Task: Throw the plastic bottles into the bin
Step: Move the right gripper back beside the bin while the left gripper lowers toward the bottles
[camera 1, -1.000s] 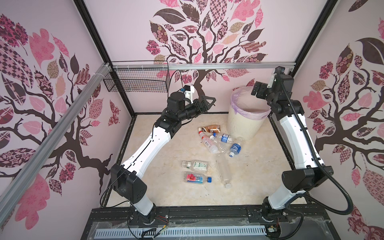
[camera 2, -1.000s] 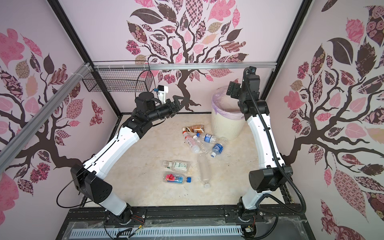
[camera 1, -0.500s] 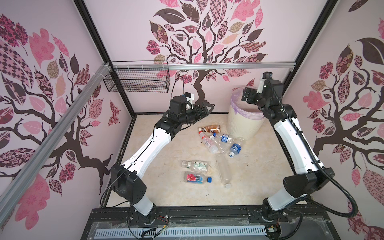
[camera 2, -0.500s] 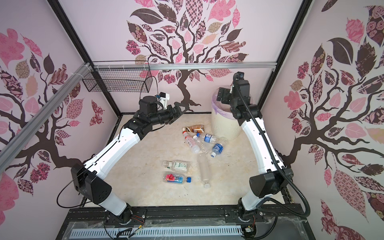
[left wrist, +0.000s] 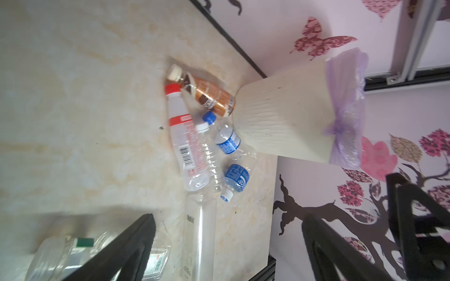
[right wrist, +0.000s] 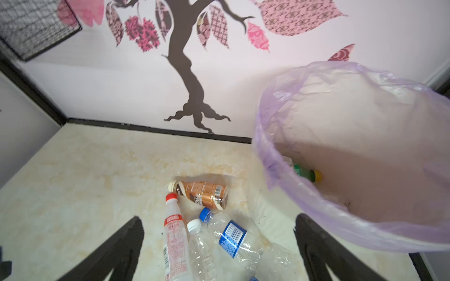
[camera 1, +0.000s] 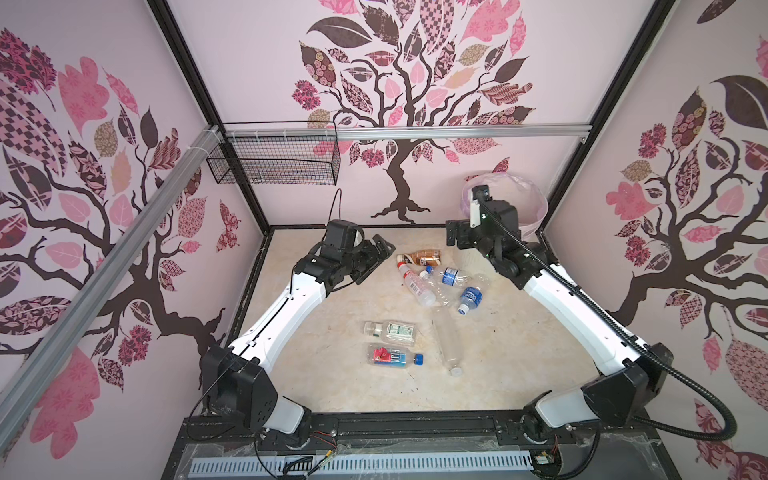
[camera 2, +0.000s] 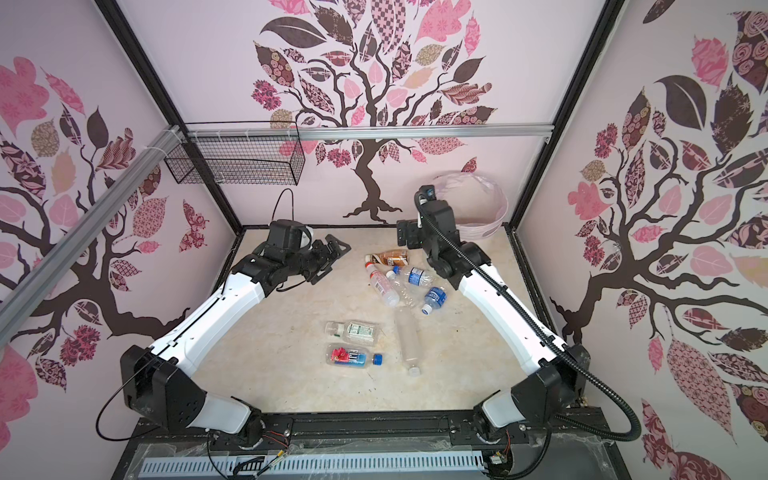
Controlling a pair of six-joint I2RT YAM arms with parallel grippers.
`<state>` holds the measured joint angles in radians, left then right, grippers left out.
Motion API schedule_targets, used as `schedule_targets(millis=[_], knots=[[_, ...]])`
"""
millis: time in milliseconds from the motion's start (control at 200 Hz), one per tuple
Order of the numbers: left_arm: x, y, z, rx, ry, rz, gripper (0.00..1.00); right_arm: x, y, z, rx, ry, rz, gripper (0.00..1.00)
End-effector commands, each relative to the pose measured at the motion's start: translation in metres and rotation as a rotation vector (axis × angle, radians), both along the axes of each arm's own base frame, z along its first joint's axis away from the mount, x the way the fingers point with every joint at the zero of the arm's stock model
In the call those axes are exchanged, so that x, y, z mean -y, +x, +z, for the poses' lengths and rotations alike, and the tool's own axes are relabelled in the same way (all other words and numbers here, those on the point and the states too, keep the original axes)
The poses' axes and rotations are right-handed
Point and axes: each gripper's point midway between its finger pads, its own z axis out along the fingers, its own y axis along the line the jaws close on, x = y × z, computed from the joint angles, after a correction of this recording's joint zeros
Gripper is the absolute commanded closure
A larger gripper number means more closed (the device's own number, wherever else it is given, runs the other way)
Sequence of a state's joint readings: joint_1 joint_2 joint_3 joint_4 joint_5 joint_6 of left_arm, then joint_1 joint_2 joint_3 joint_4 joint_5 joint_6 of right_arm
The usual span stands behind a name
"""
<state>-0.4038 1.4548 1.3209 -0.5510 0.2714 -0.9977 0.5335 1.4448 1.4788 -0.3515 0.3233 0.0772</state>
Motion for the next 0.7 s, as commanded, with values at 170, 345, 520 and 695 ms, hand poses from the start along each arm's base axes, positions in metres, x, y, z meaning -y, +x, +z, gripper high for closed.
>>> schedule_targets(millis=[170, 345, 520, 695], knots=[[-0.031, -0.05, -0.079, -0.288, -0.075, 0.23, 0.02, -0.019, -0.032, -0.03, 0.002, -0.077, 0.044, 0.0], [-0.03, -0.065, -0.099, -0.361, -0.073, 0.219, 0.02, -0.035, -0.049, -0.056, -0.036, -0.091, 0.093, 0.0], [-0.027, -0.077, -0.127, -0.449, -0.093, 0.227, 0.02, -0.036, -0.056, -0.069, -0.063, -0.075, 0.102, 0.01], [-0.022, -0.085, -0.152, -0.514, -0.095, 0.197, 0.02, -0.034, -0.06, -0.072, -0.064, -0.063, 0.101, 0.0]])
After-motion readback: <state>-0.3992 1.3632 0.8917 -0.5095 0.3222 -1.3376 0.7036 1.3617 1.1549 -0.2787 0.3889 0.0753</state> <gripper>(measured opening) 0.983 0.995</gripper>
